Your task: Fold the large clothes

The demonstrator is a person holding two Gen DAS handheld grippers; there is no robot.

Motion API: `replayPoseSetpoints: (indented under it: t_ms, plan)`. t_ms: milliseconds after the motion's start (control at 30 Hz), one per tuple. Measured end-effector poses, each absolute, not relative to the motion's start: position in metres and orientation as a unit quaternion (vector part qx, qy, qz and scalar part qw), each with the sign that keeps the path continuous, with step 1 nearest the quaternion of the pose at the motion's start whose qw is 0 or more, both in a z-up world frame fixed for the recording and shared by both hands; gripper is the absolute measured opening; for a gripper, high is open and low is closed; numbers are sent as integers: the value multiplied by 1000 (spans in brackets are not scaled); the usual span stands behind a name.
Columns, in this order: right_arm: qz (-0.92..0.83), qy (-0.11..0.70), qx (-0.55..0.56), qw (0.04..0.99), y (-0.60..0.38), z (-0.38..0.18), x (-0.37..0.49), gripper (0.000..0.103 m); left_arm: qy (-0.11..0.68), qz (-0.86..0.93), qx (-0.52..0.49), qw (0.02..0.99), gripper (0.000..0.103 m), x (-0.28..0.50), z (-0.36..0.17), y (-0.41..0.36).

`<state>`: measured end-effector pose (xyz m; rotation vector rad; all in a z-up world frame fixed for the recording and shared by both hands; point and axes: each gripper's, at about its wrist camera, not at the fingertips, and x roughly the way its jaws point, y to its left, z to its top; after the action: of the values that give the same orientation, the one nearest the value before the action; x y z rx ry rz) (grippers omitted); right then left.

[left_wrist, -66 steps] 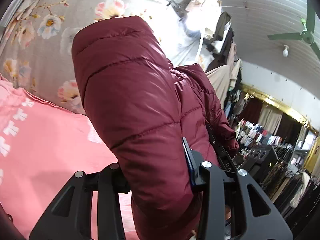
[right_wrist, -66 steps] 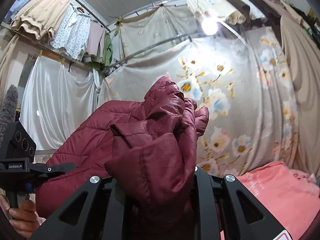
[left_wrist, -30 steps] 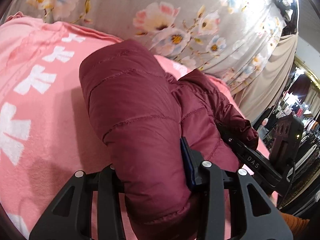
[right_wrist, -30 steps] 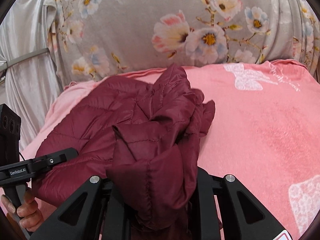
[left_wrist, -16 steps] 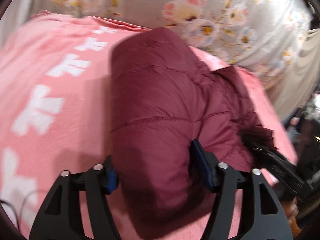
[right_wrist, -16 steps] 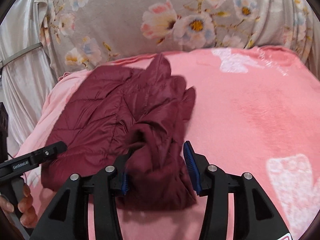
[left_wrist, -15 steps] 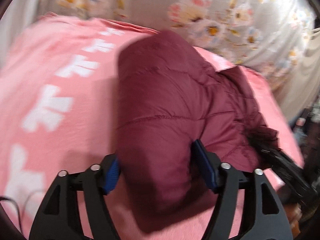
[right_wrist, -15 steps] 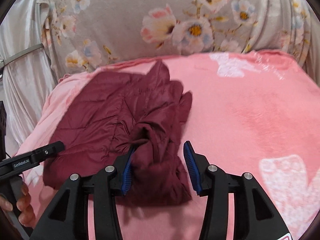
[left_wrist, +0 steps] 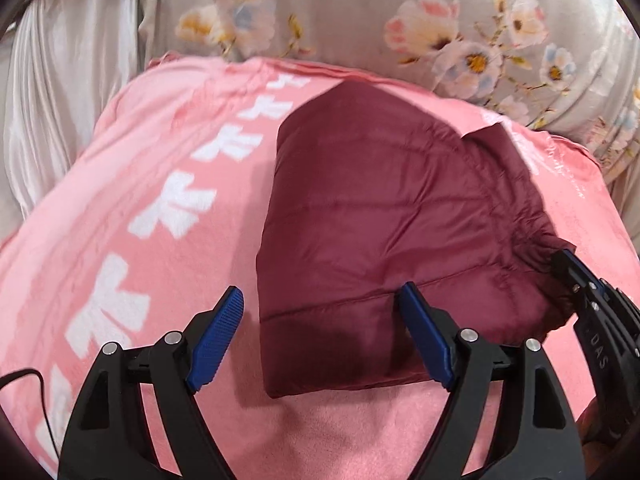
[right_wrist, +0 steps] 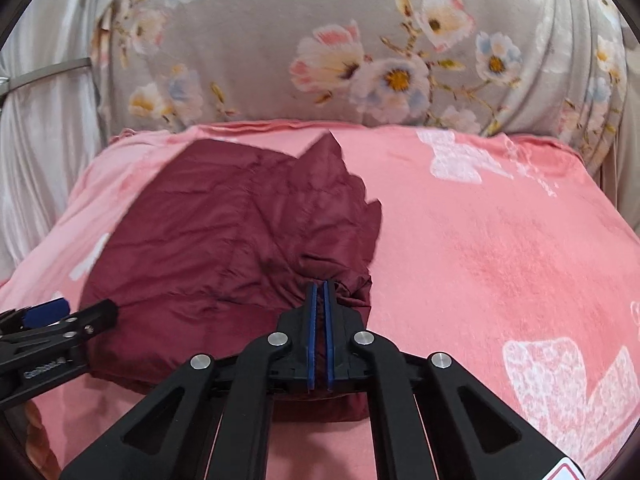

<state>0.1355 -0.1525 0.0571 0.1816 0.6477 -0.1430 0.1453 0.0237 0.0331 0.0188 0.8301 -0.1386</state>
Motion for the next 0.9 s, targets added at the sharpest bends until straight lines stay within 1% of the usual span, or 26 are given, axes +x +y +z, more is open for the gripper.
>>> replayPoseSetpoints:
  t_ms: [100,300,433,467,533,600,700,767,900]
  plan:
    - [-67,346,109,930,-161,41,138,1,413,-61,-2,908,79,147,22,27]
    - [-66,386,101,915,-157,14,139,0,427,-61,-26,902,80,148,2,28]
    - [-60,395,108,910,-160,10,142,0,427,-54,-31,902,85,149,-9,27]
    - [-60,392,110,911,-160,11,141,0,423,-51,-28,904,87,149,-11,26]
    - [-59,377,118,917,-163,15,135,1,412,-43,-22,910,88,146,-13,25]
    - [-60,350,127,926,-165,25,118,6,402,-36,-16,915,88,140,-9,24]
    - [-56,329,117,935,-158,34,94,8,387,-26,-5,922,89,128,-3,22]
    - [-53,321,107,940,-152,37,76,12,373,-15,2,928,92,116,0,21]
    - [-52,318,94,942,-141,39,51,25,359,-5,2,933,93,95,0,21]
